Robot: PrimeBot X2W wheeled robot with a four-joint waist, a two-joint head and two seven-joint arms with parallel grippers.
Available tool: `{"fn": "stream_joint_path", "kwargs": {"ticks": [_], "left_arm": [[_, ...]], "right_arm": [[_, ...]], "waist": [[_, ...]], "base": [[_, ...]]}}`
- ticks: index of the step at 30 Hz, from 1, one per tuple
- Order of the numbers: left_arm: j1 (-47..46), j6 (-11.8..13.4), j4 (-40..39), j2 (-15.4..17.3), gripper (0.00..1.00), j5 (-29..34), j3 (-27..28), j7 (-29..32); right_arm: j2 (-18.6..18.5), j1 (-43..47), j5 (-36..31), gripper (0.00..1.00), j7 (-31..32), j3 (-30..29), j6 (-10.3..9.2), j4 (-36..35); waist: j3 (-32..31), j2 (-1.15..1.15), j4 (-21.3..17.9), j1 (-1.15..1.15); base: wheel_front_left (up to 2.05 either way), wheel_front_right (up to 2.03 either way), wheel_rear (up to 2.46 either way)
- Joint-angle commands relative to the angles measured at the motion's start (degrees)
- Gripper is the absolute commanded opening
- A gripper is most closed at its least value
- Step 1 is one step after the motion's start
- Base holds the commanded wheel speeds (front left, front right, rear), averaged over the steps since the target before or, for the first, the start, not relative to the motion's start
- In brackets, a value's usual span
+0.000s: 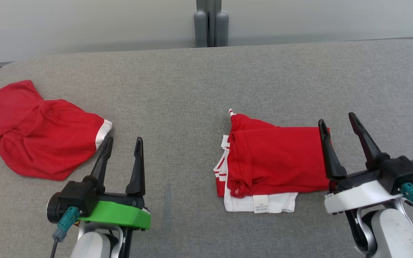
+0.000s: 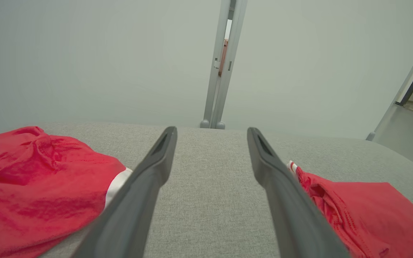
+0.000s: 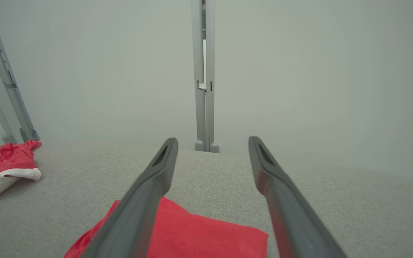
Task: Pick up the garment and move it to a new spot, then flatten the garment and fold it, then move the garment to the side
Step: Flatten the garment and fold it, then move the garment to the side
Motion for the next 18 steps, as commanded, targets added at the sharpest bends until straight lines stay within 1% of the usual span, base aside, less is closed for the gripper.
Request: {"fn": "stream_joint_path", "kwargs": {"ticks": [1, 3, 6, 15, 18], "left_arm": [[0.9, 0.3, -0.3, 0.1, 1.0, 0.7, 0.2, -0.2], [1.2, 0.4, -0.5, 0.1, 1.0, 0.9, 0.1, -0.2], [1.6, 0.4, -0.6, 0.1, 1.0, 1.5, -0.3, -0.2], [1.0, 0.3, -0.4, 0.1, 1.0, 1.0, -0.1, -0.2], [0.7, 0.1, -0.1, 0.1, 1.0, 1.0, -0.3, -0.2]], "right_arm": [[0.6, 1.3, 0.0, 1.0, -0.2, -1.0, -0.08, -0.6], [1.4, 2.2, -0.1, 1.0, -0.2, -2.6, -0.08, -0.8], [2.5, 3.0, -0.6, 1.0, -0.2, -3.4, -0.08, -0.5], [3.8, 2.5, -1.5, 1.0, -0.2, -4.0, -0.08, -0.5], [4.0, 2.8, -0.8, 1.0, -0.2, -5.2, -0.08, 1.5]], "waist": [[0.0, 0.0, -0.2, 0.0], [0.0, 0.0, -0.4, 0.0], [0.1, 0.0, -0.5, 0.0], [0.9, 0.0, -0.2, 0.0], [1.3, 0.0, 0.1, 0.0]], "base": [[0.0, 0.0, 0.0], [0.0, 0.0, 0.0], [0.0, 0.0, 0.0], [0.0, 0.0, 0.0], [0.0, 0.0, 0.0]]}}
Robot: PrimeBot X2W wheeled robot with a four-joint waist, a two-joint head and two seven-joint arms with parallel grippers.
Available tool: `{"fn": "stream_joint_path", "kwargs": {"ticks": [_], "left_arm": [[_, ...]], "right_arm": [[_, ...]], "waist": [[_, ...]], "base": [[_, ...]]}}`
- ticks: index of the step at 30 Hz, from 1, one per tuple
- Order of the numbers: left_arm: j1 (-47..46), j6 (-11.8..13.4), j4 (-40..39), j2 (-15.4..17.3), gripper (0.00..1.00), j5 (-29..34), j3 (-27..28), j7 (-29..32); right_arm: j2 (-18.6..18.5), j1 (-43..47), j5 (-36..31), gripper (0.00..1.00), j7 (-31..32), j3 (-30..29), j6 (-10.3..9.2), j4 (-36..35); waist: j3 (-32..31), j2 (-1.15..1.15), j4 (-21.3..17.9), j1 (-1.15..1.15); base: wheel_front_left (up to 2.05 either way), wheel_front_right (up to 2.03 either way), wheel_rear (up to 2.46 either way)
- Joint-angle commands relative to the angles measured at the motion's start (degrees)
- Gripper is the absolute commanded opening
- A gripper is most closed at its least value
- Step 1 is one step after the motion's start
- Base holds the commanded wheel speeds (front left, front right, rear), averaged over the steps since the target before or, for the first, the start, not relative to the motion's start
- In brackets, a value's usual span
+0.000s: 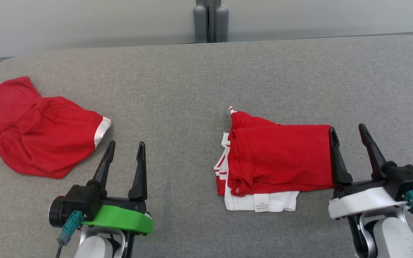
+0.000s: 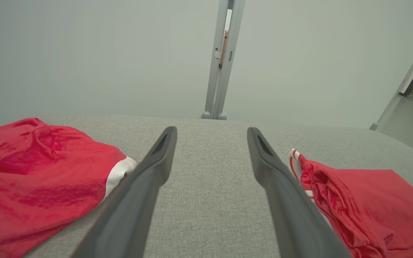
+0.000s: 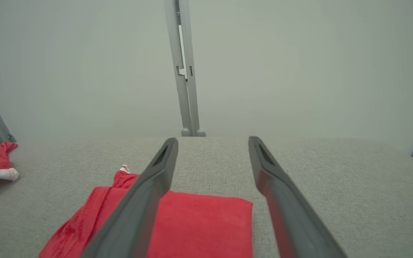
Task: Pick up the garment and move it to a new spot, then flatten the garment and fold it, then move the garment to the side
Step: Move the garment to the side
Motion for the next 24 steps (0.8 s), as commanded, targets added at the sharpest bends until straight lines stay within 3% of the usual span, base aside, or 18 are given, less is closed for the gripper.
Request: {"fn": "stream_joint_path", "kwargs": {"ticks": [1, 13, 23, 24], "left_arm": [[-0.4, -0.3, 0.3, 0.1, 1.0, -0.4, -0.1, -0.2], [-2.7, -1.3, 1.3, 0.1, 1.0, -0.6, -1.6, -0.2], [-3.5, -1.6, 1.6, 0.1, 1.0, -0.5, -1.6, -0.2], [-3.4, -1.7, 1.8, 0.1, 1.0, -0.6, -1.6, -0.2]], "right_arm": [[0.1, 0.4, 1.0, 1.0, -0.2, -0.3, -0.08, 2.1], [0.5, -8.2, 2.4, 1.0, -0.2, -4.9, -0.09, 25.2], [0.6, -12.6, 5.9, 1.0, 0.0, -2.2, -0.06, 34.1], [0.7, -12.9, 5.6, 0.7, 0.0, -1.8, -0.05, 34.3]], "waist": [[0.4, 0.0, 0.3, 0.0], [4.1, 0.0, 2.6, 0.0], [6.0, 0.0, 4.1, 0.0], [6.1, 0.0, 4.0, 0.0]], "base": [[0.0, 0.0, 0.0], [0.0, 0.0, 0.0], [0.0, 0.0, 0.0], [0.0, 0.0, 0.0]]}}
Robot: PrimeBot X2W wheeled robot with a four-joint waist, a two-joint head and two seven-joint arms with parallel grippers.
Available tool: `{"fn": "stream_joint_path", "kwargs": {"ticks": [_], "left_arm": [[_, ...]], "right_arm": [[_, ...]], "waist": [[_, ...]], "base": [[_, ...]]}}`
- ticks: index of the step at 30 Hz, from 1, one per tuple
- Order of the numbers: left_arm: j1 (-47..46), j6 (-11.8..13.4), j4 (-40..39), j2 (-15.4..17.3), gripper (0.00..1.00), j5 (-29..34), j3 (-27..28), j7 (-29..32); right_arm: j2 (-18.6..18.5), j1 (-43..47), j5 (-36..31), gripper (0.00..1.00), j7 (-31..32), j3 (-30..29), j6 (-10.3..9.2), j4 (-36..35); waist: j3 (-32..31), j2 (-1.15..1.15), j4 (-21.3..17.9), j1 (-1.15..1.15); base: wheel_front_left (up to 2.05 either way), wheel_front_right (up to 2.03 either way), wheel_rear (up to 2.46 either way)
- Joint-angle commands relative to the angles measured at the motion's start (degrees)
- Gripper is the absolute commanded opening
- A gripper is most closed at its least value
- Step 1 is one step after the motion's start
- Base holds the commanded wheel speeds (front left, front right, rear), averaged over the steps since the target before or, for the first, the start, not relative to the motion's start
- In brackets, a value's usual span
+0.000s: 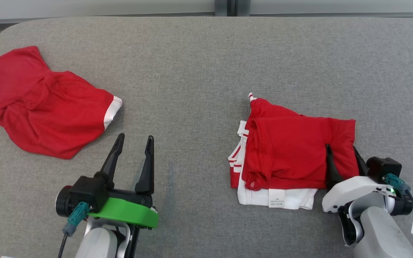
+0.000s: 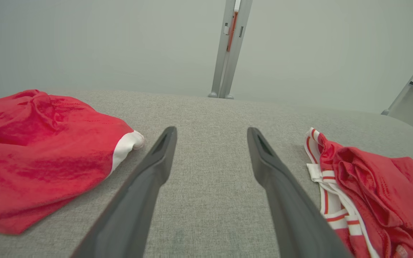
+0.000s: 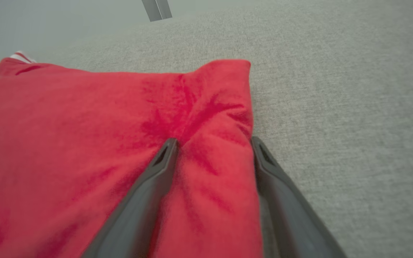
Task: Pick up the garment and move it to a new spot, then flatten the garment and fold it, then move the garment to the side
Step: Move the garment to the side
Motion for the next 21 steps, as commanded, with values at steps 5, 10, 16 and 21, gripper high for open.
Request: {"fn": "stream_joint_path", "kwargs": {"ticks": [5, 10, 16, 21], "left_arm": [[-1.0, -0.6, 0.6, 0.1, 1.0, 0.9, -0.8, -0.2], [-1.6, -0.6, -0.2, 0.1, 1.0, 1.4, -1.4, -0.2], [-2.9, -0.8, -2.2, 0.1, 1.0, 3.0, -2.6, -0.2], [-4.7, -1.1, -3.4, 0.2, 1.0, 5.1, -3.2, -0.2]], "right_arm": [[-0.6, -1.4, -4.0, 0.0, 0.2, 1.2, -0.02, -0.6], [-3.6, -2.4, -8.1, 0.0, 0.1, 2.7, -0.05, -3.7], [-9.6, -3.8, -11.6, 0.0, 0.1, 5.7, -0.05, -6.2], [-15.4, -6.8, -12.5, 0.0, 0.1, 6.9, -0.05, -7.3]], "waist": [[-0.1, 0.0, -1.4, 0.0], [-0.3, 0.0, -4.2, 0.0], [1.1, 0.0, -9.2, 0.0], [4.9, 0.0, -13.5, 0.0]], "base": [[0.0, 0.0, 0.0], [0.0, 0.0, 0.0], [0.0, 0.0, 0.0], [0.0, 0.0, 0.0]]}}
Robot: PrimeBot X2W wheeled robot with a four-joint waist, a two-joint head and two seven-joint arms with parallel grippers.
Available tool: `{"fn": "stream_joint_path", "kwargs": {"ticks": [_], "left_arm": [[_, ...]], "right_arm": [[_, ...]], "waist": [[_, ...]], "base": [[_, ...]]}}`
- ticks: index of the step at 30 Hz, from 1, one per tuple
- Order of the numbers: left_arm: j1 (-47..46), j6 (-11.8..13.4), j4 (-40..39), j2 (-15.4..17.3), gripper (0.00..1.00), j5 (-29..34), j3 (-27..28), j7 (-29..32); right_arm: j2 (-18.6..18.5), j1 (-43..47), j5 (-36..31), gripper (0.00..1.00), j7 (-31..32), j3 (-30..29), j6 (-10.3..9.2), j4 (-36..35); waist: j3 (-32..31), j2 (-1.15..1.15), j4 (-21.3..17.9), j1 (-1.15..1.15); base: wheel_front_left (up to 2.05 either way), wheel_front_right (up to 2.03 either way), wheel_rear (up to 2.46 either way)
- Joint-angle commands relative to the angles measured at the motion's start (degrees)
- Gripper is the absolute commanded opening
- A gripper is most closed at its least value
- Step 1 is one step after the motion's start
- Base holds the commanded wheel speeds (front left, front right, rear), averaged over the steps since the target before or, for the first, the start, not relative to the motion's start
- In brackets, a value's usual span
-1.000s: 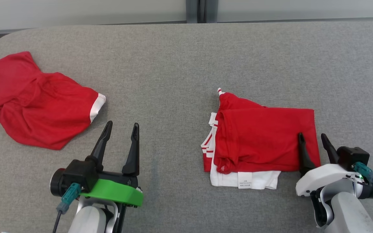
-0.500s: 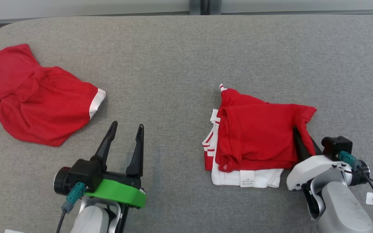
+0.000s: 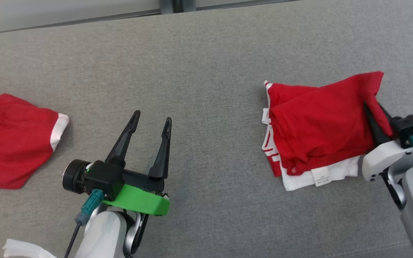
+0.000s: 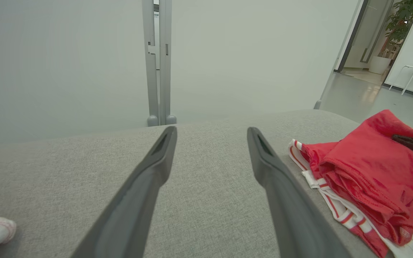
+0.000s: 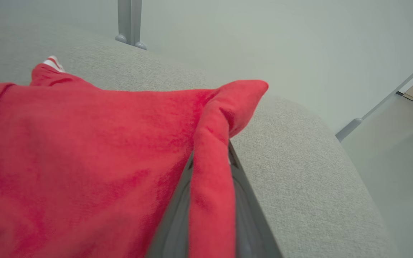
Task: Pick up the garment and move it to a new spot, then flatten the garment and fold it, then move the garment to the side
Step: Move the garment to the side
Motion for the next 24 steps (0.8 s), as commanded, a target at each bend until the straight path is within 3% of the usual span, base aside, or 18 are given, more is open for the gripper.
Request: {"fn": "stream_joint_path", "kwargs": {"ticks": [1, 8, 15, 24], "left_arm": [[-1.3, -0.2, -0.4, 0.4, 1.0, 0.5, 0.0, -0.2], [-4.5, -0.5, -2.3, 2.7, 1.0, 2.3, -2.2, -0.2], [-7.9, -0.5, -4.1, 5.9, 1.0, 2.6, -4.6, -0.2], [-8.7, -0.5, -5.4, 7.6, 1.0, 1.9, -5.3, -0.2]], "right_arm": [[-1.1, -1.6, -0.1, 0.0, 0.0, 0.0, -0.12, -0.4], [-8.0, -8.1, -1.1, 0.0, 0.0, -1.4, -0.12, 2.6], [-12.5, -13.5, -5.7, 0.0, 0.0, -4.7, -0.13, 5.7], [-13.9, -17.2, -11.1, 0.0, 0.0, -11.9, -0.13, 8.6]], "waist": [[4.1, 0.0, -4.1, 0.0], [11.3, 0.0, -7.9, 0.0], [16.5, 0.0, -7.8, 0.0], [18.5, 0.0, -6.2, 0.0]], "base": [[0.0, 0.0, 0.0], [0.0, 0.0, 0.0], [0.0, 0.0, 0.0], [0.0, 0.0, 0.0]]}}
